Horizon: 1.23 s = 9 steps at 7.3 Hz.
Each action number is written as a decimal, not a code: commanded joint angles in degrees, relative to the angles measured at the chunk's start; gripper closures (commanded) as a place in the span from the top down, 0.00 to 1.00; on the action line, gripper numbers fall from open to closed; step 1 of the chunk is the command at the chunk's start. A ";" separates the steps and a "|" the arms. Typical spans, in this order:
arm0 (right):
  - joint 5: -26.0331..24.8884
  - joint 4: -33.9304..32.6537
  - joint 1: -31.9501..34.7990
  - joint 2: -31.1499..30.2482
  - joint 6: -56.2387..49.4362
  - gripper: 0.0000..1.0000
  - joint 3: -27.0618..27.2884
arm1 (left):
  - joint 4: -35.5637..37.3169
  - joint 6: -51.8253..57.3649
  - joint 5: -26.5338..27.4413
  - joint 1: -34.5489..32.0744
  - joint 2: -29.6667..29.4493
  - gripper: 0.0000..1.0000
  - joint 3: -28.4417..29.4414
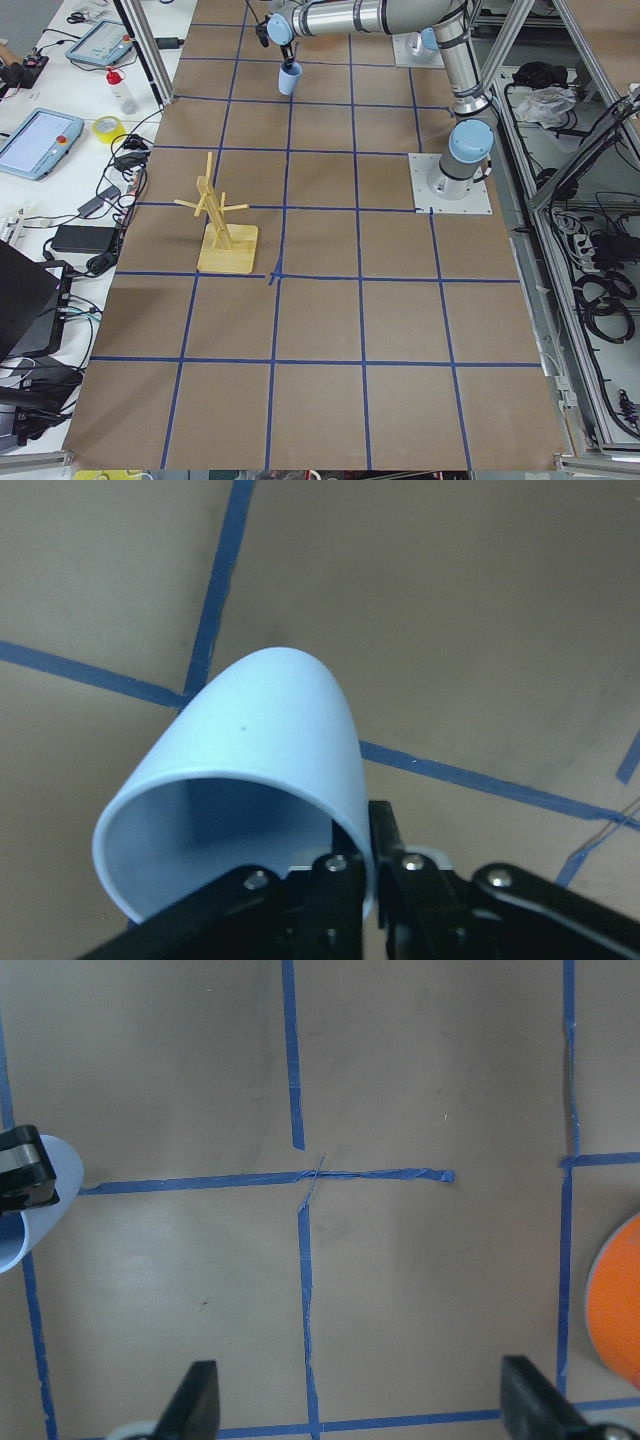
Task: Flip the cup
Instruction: 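Lift the cup with the left gripper and rotate it mouth down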
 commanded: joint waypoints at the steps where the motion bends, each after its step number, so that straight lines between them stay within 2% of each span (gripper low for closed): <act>1: -0.04 -0.06 -0.01 -0.01 -0.28 1.00 0.00 | -0.15 5.08 6.73 1.11 2.04 0.00 1.43; 3: 0.13 0.20 -0.01 -0.01 -0.28 1.00 0.00 | -1.38 16.31 7.49 9.25 2.06 0.00 3.90; 5: 0.66 0.29 0.07 -0.01 -0.28 1.00 0.08 | -4.09 32.84 7.84 17.17 2.06 0.00 4.08; 6: 0.83 0.29 0.07 -0.01 -0.28 1.00 0.08 | -7.94 38.90 9.41 21.04 2.15 0.00 4.17; 7: 0.75 0.20 0.16 -0.01 -0.28 1.00 0.17 | -11.80 41.14 10.29 24.03 1.89 0.00 4.00; 8: 0.84 0.20 0.16 -0.01 -0.28 1.00 0.17 | -13.76 43.51 13.52 26.24 1.45 0.00 4.08; 9: 0.40 0.20 0.16 -0.01 -0.28 1.00 0.26 | -14.82 44.49 14.07 27.04 1.36 0.00 4.08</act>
